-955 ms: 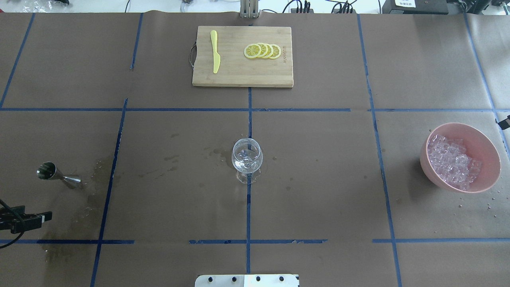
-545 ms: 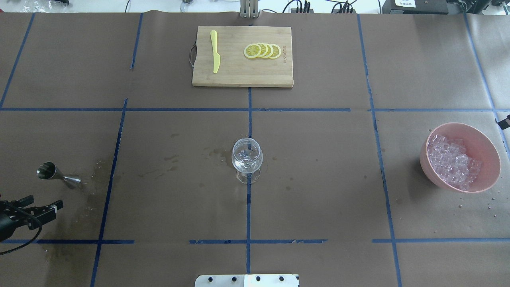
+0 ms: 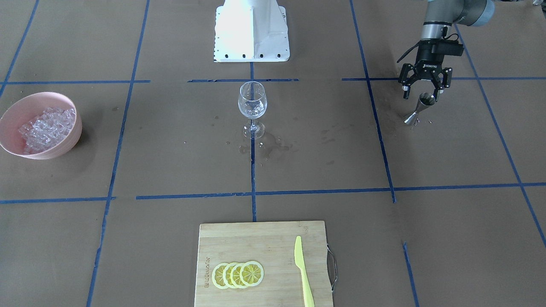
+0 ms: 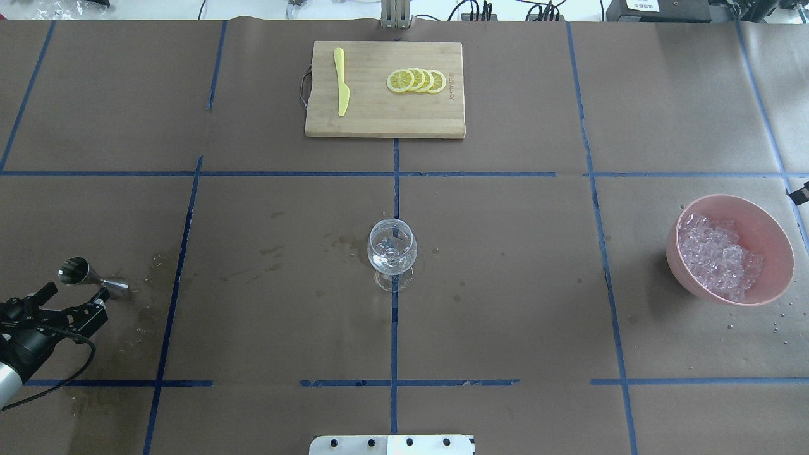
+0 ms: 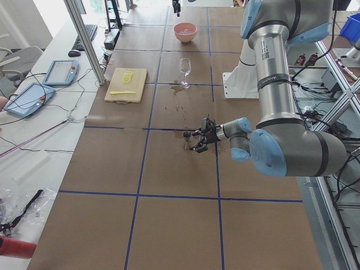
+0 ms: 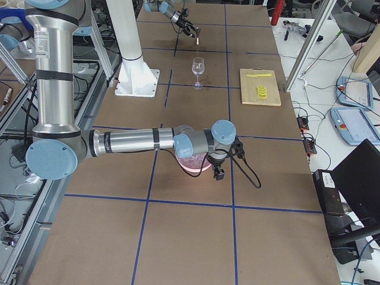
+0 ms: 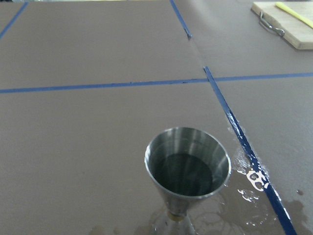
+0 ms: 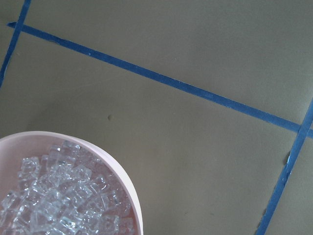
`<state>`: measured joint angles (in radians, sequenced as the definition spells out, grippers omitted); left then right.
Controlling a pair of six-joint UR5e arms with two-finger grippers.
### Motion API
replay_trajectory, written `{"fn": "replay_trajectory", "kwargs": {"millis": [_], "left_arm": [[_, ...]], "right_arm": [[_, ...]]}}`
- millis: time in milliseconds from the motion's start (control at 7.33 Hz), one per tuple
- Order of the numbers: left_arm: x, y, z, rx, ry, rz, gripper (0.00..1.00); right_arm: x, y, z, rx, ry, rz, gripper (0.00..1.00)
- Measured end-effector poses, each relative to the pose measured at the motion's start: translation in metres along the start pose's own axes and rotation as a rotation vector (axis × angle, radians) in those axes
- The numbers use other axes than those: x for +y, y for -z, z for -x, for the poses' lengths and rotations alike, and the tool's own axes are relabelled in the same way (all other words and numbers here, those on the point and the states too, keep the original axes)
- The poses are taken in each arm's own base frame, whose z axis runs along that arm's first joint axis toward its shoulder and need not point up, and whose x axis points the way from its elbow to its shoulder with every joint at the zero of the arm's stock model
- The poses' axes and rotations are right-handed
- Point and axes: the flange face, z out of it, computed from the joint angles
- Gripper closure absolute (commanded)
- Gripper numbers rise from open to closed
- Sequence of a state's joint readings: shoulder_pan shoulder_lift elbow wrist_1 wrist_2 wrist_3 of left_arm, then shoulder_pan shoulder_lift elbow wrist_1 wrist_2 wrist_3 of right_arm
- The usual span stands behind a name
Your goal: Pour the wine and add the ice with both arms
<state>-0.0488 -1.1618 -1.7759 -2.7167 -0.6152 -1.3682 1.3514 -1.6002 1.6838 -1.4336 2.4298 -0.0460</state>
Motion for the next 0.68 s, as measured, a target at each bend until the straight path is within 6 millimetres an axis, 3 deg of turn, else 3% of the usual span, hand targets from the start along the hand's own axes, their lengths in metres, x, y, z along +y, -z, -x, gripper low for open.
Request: {"fn": "replay_trajectory", "kwargs": {"millis": [682], "left_arm": [[0.018, -0.021, -0.01, -0.037, 0.003, -0.157, 0.17]], "right_arm": [[0.001, 0.0, -0.001, 0.001, 0.022, -0.021, 0.0]]}}
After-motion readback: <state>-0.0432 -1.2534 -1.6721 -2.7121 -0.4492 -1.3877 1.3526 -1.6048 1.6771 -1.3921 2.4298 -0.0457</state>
